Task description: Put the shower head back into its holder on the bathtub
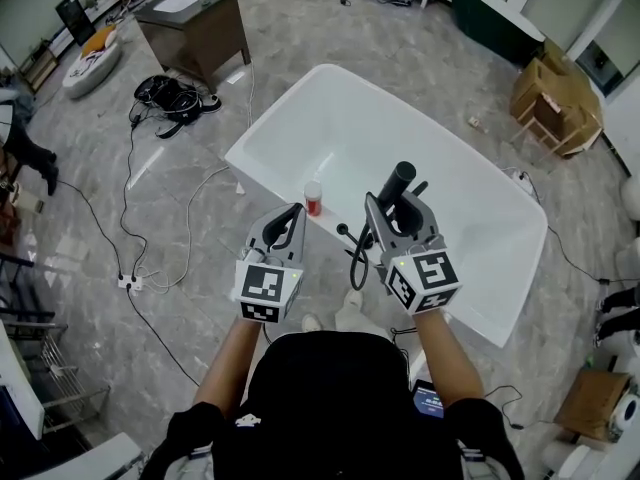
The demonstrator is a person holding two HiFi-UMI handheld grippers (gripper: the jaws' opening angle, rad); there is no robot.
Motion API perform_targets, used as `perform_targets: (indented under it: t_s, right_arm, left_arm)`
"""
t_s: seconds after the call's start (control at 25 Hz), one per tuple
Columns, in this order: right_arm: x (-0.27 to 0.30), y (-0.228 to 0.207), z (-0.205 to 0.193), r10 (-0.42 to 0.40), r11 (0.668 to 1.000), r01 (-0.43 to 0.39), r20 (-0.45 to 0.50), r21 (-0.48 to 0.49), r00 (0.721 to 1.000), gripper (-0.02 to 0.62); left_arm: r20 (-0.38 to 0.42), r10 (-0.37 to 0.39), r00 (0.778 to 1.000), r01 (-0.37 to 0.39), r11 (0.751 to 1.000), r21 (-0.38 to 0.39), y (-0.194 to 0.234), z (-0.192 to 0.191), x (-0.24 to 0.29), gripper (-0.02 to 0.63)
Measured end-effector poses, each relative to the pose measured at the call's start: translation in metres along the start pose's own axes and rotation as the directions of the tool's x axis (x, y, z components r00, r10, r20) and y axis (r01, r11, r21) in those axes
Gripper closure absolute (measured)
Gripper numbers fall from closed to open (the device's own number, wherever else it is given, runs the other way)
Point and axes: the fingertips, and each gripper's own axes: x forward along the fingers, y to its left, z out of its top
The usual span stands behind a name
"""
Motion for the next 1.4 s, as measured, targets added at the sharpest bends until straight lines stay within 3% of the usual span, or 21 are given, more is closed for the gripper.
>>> perform_targets:
  t_s: [0.76, 1.4]
  right_arm:
    - [0.003, -0.092, -0.058, -0.047, 0.995, 0.057, -0.119, 0.083, 0.992, 0.453]
    - [0.005, -0.122, -0.134, -0.073, 0.984, 0.109, -0.245, 0.140, 0.967, 0.453]
  left_arm:
    - [-0.119, -0.057, 0.991, 0.050, 0.997, -0.061, -0.044, -0.046, 0.084, 0.592]
    - [-0.278, -0.143, 0.950, 0.108, 0.985, -0.138, -0.070, -0.136, 0.114, 0.592]
